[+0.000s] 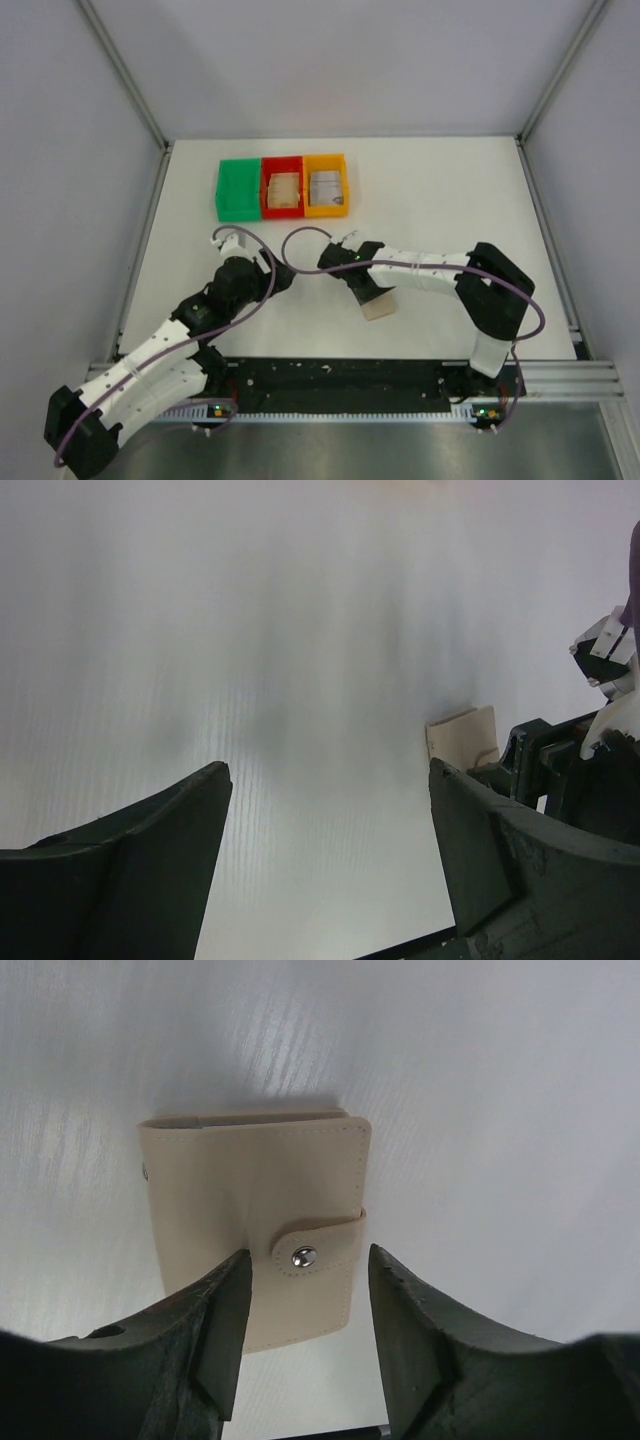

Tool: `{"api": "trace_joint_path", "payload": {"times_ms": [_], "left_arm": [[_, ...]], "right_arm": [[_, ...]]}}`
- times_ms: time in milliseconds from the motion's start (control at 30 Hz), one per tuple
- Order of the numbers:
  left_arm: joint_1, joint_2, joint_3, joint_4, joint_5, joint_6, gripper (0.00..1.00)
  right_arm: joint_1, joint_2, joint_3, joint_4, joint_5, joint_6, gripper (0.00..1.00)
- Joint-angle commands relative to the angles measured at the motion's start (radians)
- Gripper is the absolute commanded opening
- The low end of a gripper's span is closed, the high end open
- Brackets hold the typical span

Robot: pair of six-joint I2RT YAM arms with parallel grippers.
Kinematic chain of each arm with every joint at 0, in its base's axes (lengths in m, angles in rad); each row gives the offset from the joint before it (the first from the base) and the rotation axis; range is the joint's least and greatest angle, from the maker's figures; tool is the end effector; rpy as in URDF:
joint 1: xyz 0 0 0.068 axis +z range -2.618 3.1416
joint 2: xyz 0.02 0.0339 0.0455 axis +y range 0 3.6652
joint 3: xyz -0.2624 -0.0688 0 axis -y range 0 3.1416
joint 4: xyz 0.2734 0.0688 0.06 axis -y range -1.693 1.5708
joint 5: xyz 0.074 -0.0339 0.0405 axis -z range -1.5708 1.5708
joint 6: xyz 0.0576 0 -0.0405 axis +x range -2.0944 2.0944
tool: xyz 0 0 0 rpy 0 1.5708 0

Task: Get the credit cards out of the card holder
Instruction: Open the card holder at the center of the board.

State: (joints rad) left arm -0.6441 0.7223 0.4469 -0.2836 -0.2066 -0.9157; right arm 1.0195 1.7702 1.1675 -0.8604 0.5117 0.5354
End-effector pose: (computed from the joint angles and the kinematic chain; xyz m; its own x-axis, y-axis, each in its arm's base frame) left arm 0.1775 -0.1185 0.2012 -0.6141 -0.5094 -0.6028 -0.0630 0.7930 -0.6060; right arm 0.2045 0.2787 0.1416 -0.8128 -0.4725 -0.3408 -0.3494 0.8634 -0.3639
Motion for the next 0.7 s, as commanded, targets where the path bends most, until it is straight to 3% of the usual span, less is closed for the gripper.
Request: {"api": "trace_joint_path", "payload": {"times_ms": [0, 233, 667], "left_arm": [[0.003, 0.005, 0.013, 0.017, 0.021, 0.027, 0.84], [0.003, 0.069, 0.039, 0.043, 0.127, 0.055, 0.82], [0.001, 0.071, 0.044, 0.043, 0.139, 0.047, 0.82]], "right_arm": [[0.008, 0.06, 0.001, -0.025, 0.048, 0.026, 0.48], [0.008, 0.042, -0.028, -0.028, 0.077, 0.054, 0.3], [-0.001, 0.006, -0.008, -0.094, 0.185, 0.051, 0.2]]}}
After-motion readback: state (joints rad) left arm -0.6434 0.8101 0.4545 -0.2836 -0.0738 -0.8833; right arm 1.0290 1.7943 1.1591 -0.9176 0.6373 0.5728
